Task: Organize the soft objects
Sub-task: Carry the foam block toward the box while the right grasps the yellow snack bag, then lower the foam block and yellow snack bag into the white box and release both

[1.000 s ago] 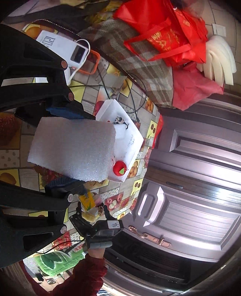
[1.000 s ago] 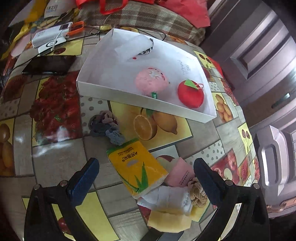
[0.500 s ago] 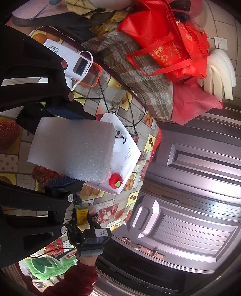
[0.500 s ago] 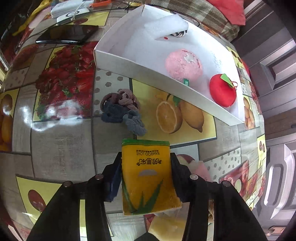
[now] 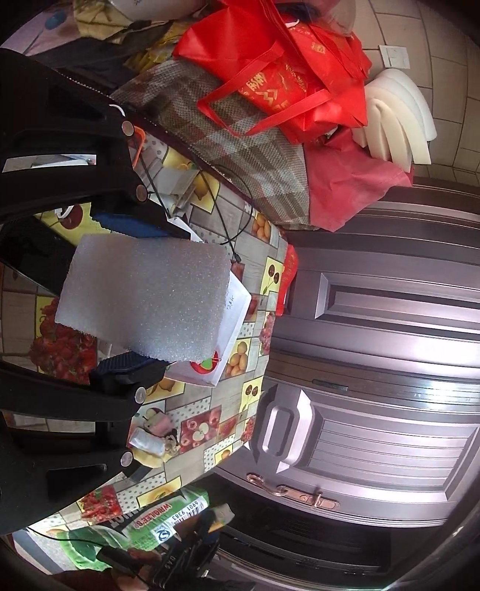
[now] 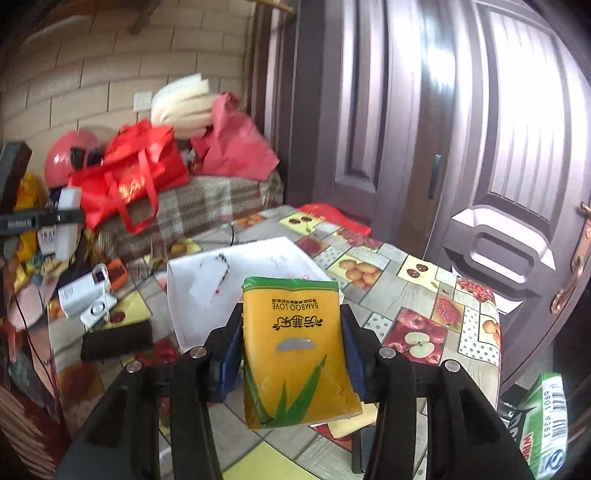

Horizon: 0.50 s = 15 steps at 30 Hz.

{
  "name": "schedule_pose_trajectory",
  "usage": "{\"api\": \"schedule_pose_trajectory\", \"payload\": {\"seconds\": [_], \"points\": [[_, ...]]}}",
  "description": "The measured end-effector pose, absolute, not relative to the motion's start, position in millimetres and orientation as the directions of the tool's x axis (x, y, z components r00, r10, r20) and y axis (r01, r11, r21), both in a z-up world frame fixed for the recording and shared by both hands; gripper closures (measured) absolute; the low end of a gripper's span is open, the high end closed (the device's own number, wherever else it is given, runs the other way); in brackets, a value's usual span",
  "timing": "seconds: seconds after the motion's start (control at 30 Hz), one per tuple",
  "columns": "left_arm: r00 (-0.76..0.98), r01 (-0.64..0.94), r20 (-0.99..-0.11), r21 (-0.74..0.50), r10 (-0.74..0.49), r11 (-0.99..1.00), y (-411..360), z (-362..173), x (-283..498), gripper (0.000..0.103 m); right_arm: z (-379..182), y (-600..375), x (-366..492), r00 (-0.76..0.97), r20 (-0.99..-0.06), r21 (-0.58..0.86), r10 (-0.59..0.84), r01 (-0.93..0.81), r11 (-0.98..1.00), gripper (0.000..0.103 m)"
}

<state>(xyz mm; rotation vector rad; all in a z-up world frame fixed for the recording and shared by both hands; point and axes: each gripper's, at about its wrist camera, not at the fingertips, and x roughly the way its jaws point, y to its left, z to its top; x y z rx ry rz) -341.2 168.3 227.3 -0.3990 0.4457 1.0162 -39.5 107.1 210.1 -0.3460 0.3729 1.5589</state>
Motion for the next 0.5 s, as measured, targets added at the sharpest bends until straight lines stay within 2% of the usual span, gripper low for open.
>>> {"api": "schedule_pose_trajectory", "payload": {"seconds": [0.17,0.37,0.5], "points": [[0.452,-0.876,-0.510,-0.098,0.732,0.473,180,230,-355,0.050,240,92,-48,0.009,-0.324,0.128,0.946,-0.990,0.053,0.055],[0.474,-0.867,-0.475,-0.108,0.741,0.486,194,241,-377,0.050,253,94,-60,0.047,-0.274,0.213,0.960,-0.971,0.108,0.055],[0.491,-0.859,-0.412,-0.084,0.768,0.504,211,273,-389,0.050,272,96,-68,0.093,-0.230,0.215,0.969,-0.966,0.143,0.055]]}}
